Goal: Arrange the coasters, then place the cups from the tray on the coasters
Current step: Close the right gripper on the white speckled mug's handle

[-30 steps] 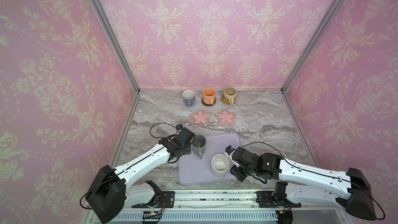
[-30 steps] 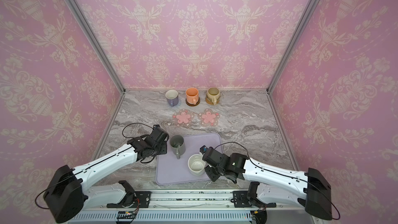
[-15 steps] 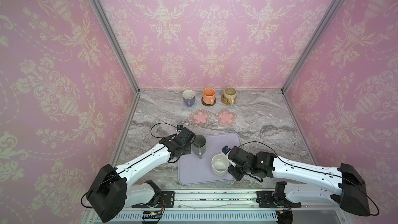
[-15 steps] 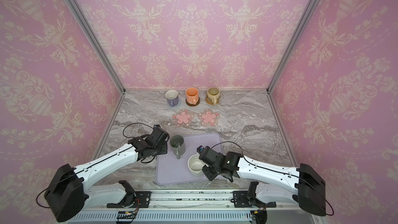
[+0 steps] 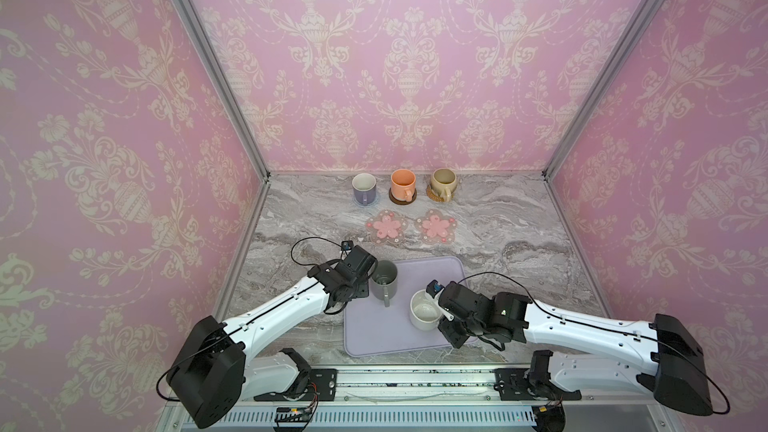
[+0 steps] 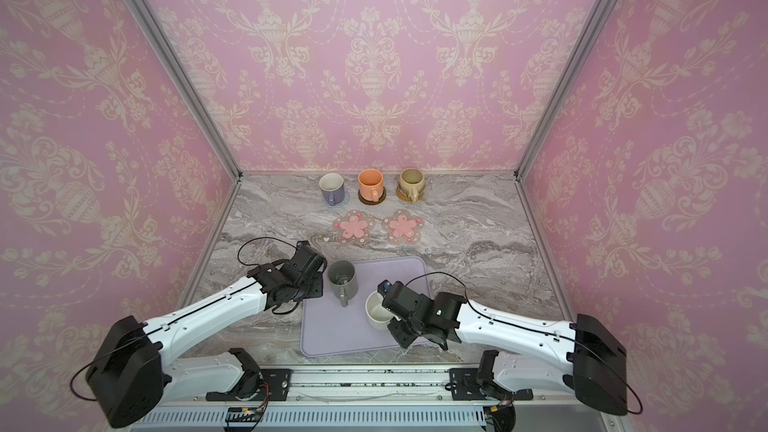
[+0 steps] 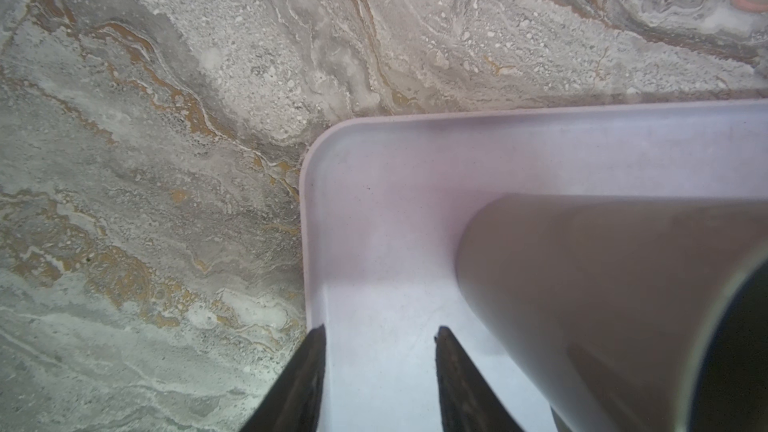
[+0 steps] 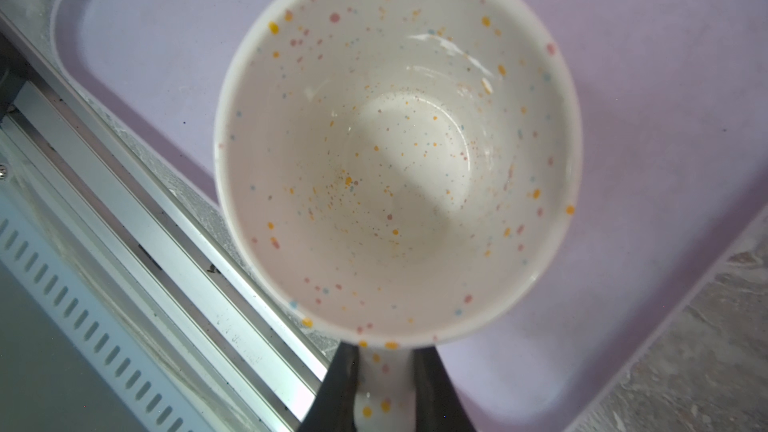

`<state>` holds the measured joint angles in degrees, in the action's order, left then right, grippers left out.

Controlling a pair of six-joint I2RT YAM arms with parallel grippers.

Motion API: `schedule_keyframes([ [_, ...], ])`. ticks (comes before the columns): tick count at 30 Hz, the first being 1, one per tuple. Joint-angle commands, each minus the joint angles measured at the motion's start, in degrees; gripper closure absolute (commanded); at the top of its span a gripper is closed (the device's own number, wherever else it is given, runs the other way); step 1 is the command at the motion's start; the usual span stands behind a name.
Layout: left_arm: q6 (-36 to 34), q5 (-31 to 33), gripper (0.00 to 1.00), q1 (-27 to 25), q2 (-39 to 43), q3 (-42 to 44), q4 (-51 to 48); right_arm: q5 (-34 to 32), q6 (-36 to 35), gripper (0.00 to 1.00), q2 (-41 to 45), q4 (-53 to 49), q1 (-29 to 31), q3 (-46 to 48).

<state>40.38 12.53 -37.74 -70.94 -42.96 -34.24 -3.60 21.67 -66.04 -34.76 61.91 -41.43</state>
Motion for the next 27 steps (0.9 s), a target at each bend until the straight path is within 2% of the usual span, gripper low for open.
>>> schedule_keyframes([
  [1, 0.0, -0.2, 0.54, -0.4, 0.1, 0.6, 0.0, -5.2, 1.6, 0.97, 1.7, -0.9, -0.1, -1.1],
  [4, 0.2, -0.2, 0.54, -0.4, 0.1, 0.6, 0.2, -6.7, 2.0, 1.0, 3.0, -1.0, -0.1, -0.7],
  [16, 0.4, -0.1, 0.54, -0.4, 0.8, 2.8, 0.5, -10.4, 3.7, 1.0, 7.7, 0.0, -0.3, 1.3],
  [26, 0.5, 0.0, 0.54, -0.4, 1.4, 3.0, 0.4, -5.3, 4.9, 1.0, 4.7, -1.2, -0.7, 2.0],
  [27, 0.5, 0.0, 0.54, -0.4, 1.5, 3.0, 0.4, -5.0, 5.1, 0.97, 4.2, -1.4, -0.7, 2.0],
])
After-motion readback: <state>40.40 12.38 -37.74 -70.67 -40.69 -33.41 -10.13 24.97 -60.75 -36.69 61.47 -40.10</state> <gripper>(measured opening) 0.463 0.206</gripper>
